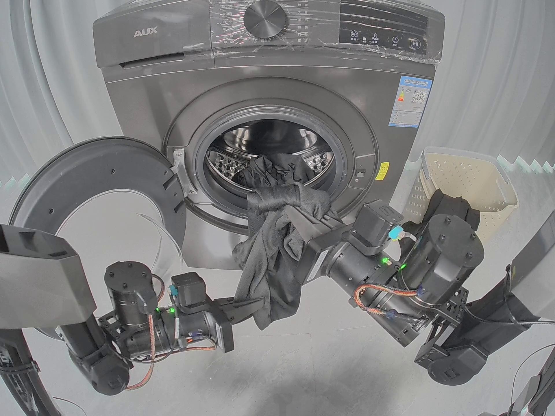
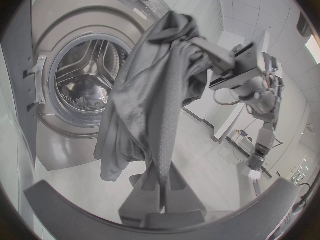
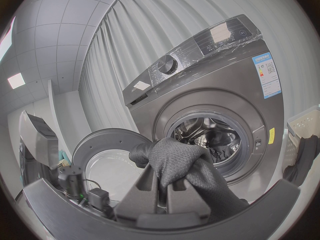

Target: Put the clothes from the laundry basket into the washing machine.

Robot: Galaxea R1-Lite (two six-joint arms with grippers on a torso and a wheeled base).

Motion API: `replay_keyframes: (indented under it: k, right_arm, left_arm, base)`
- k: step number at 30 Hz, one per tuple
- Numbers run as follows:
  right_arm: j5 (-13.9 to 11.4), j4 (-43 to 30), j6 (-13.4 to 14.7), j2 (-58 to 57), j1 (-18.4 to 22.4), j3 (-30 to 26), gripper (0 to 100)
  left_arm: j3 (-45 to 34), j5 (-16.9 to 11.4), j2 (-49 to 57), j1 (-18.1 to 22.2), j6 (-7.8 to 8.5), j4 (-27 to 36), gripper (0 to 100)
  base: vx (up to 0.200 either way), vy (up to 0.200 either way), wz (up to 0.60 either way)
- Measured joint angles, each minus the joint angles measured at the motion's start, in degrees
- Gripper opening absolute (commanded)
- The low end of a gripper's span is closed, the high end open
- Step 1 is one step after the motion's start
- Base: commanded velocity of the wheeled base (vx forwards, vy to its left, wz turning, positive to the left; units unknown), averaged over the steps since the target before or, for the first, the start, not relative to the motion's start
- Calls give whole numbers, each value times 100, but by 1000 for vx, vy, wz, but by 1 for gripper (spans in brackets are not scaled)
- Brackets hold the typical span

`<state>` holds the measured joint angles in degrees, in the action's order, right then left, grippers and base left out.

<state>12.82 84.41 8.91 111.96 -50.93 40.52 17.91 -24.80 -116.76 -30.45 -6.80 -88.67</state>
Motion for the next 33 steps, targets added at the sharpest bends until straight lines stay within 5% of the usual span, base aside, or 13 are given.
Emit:
replay_keyframes:
  k: [11, 12, 23, 33]
  right_arm:
    - [-18, 28, 26, 221, 50, -152, 0]
    - [-24, 48, 28, 243, 61, -158, 100]
    - [-56, 44, 101, 373, 74, -528, 100]
    - [-57, -18, 132, 372, 171, -1245, 100]
  left_arm:
    - [-945, 35, 1221, -293, 134, 0, 0]
    - [-948, 35, 1279, -290, 134, -1, 0]
    - [-717, 93, 1508, -268, 93, 2, 0]
    - [-63, 644, 1523, -173, -113, 0, 0]
  base:
    - [0, 0, 0]
    - [0, 0, 0]
    - [0, 0, 0]
    - [0, 0, 0]
